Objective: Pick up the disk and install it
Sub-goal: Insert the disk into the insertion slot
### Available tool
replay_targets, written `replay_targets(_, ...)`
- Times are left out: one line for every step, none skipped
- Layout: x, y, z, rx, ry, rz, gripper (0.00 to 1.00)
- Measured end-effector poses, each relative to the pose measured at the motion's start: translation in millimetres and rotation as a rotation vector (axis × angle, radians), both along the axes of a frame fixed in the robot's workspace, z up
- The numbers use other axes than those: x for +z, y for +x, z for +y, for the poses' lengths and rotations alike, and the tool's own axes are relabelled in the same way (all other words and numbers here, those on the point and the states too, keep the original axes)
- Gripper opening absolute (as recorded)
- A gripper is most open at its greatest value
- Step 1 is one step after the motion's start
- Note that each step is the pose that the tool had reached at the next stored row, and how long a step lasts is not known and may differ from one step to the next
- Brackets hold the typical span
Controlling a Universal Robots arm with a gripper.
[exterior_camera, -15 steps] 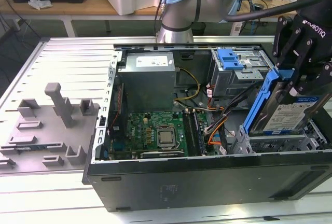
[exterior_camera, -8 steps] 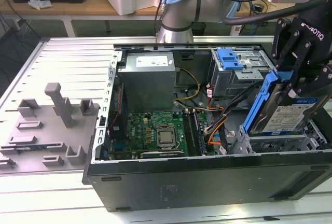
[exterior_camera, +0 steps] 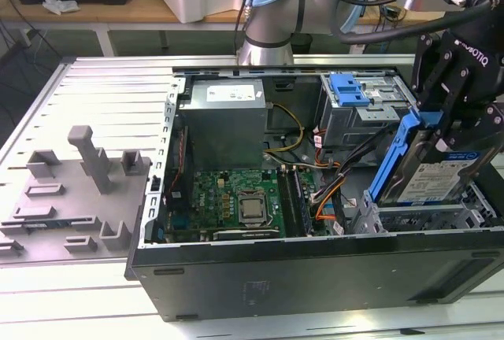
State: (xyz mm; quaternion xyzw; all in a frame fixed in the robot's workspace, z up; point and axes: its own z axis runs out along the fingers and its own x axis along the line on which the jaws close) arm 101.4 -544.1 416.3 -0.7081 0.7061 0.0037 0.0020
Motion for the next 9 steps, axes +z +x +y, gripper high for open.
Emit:
replay_targets(-0.4,0.0,0.0,0.0,0.0,0.0,0.37)
replay_targets(-0.8,0.0,0.0,0.0,0.0,0.0,0.37)
replay_targets(-1.1,0.0,0.0,0.0,0.0001,0.0,0.37)
replay_targets(-1.4,0.0,0.0,0.0,0.0,0.0,0.37)
replay_targets(-1.8,0.0,0.0,0.0,0.0001,0.0,0.37)
replay_targets(-2.2,0.0,0.0,0.0,0.0001,-0.0001,0.37)
replay_targets(-2.6,0.0,0.0,0.0,0.0001,-0.0001,0.37)
replay_targets(-3.9,0.0,0.0,0.0,0.0,0.0,0.37)
replay_targets(-5.5,0.0,0.0,0.0,-0.0001,0.0,0.37)
